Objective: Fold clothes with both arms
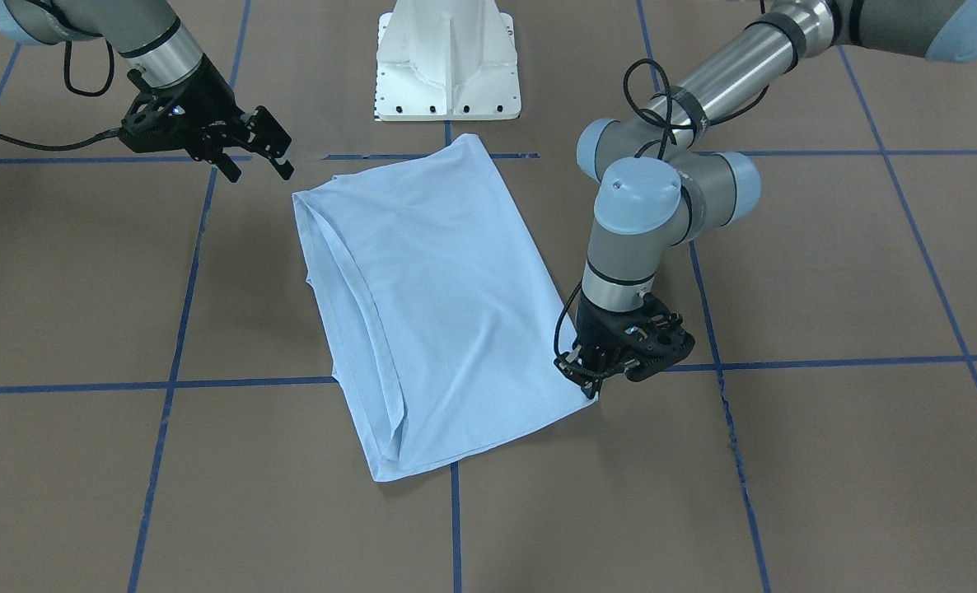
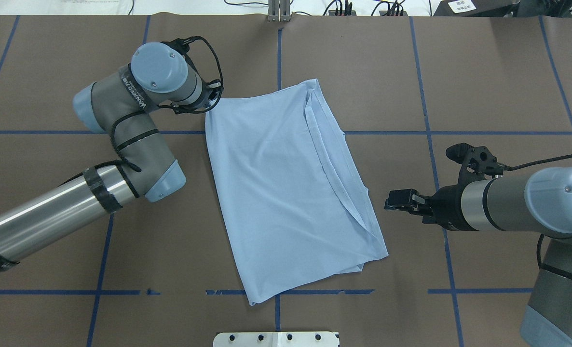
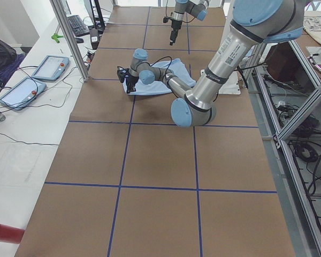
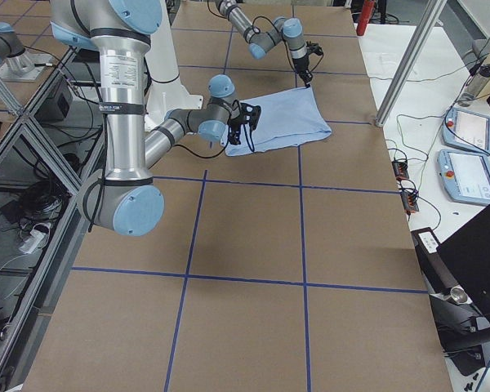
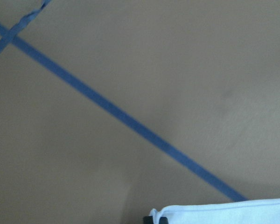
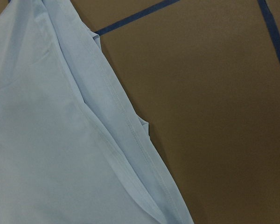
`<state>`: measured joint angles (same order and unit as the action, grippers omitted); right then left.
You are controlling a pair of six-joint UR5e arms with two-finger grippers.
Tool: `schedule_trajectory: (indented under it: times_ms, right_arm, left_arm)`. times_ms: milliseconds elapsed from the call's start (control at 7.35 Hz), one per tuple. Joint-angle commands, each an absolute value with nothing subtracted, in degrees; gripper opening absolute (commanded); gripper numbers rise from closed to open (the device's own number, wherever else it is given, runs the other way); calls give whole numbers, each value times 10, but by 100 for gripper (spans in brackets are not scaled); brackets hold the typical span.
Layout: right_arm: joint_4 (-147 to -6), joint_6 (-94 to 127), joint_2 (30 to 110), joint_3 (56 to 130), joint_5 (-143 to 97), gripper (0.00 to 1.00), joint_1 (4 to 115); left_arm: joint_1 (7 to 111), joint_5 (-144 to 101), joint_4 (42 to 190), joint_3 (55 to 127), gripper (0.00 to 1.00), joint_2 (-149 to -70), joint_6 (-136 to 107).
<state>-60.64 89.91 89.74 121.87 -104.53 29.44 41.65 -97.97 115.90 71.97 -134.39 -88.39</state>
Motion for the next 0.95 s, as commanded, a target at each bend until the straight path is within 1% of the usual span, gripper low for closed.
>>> schedule_trajectory:
  times_ms: [0, 136, 408, 544, 680, 816]
  right_arm:
    - [-605, 898, 897, 1203, -1045, 100, 297]
    - [-605, 898, 896, 1200, -1045, 100, 297]
    - [-605, 898, 889, 1197, -1044, 100, 296]
    - [-605, 899, 884, 1189, -1043, 100, 296]
    - [-605, 899, 882, 1186, -1043, 100, 295]
    - [-611, 898, 855, 1172, -1032, 100, 295]
  left_arm:
    - [419, -962, 1313, 541, 0, -1448, -867]
    - [420, -929, 1351, 514, 0, -1451, -850]
    - [420, -901, 1367, 505, 0, -1450, -834]
    - [421, -894, 1381, 504, 38, -1450, -835]
    - [426, -893, 1386, 504, 99, -1450, -833]
    - [439, -896, 1385, 504, 100, -1449, -833]
